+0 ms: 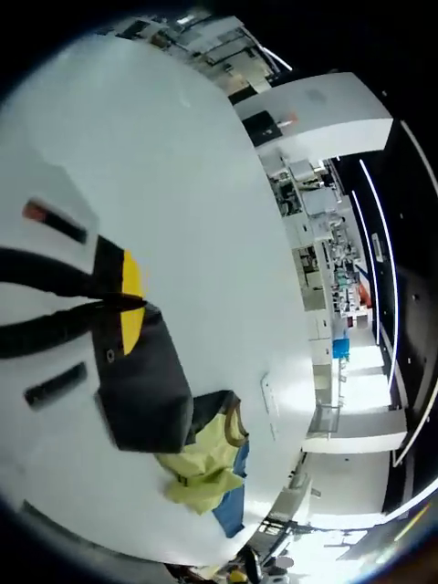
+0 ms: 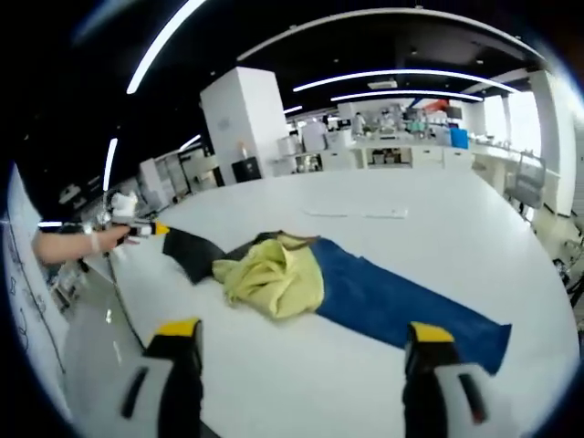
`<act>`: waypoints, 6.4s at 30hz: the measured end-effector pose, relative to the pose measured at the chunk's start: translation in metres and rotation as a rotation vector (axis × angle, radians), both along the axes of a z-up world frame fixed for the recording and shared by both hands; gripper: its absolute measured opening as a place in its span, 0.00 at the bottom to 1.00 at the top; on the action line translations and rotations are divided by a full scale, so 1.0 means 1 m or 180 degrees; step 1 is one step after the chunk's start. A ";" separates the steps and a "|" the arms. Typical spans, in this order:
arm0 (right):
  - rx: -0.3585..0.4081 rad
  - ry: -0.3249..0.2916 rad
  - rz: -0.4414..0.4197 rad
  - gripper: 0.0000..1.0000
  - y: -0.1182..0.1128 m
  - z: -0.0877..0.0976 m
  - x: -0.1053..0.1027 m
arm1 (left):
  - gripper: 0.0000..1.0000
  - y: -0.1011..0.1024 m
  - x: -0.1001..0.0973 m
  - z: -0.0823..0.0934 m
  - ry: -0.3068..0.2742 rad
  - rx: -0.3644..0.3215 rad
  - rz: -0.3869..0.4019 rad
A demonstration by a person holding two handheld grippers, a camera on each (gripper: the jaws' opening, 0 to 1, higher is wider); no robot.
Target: Fold the garment on the visible template until the final outline fits inside the template.
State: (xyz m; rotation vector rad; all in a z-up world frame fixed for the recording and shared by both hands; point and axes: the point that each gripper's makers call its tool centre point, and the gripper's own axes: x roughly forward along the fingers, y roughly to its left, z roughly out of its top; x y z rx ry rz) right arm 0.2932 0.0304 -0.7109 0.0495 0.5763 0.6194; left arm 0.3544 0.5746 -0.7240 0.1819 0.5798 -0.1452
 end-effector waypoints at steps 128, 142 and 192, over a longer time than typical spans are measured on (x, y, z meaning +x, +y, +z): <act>-0.0349 0.0112 0.0193 0.89 0.033 -0.024 -0.005 | 0.87 -0.116 -0.002 -0.011 -0.0302 -0.0376 -0.2033; -0.0308 0.0091 0.0169 0.88 0.035 -0.026 -0.004 | 0.81 -0.192 -0.022 -0.009 -0.0278 -0.0422 -0.2443; -0.0002 0.0290 0.0809 0.46 0.163 -0.088 0.018 | 0.24 -0.311 -0.026 -0.076 -0.0123 -0.0364 -0.2660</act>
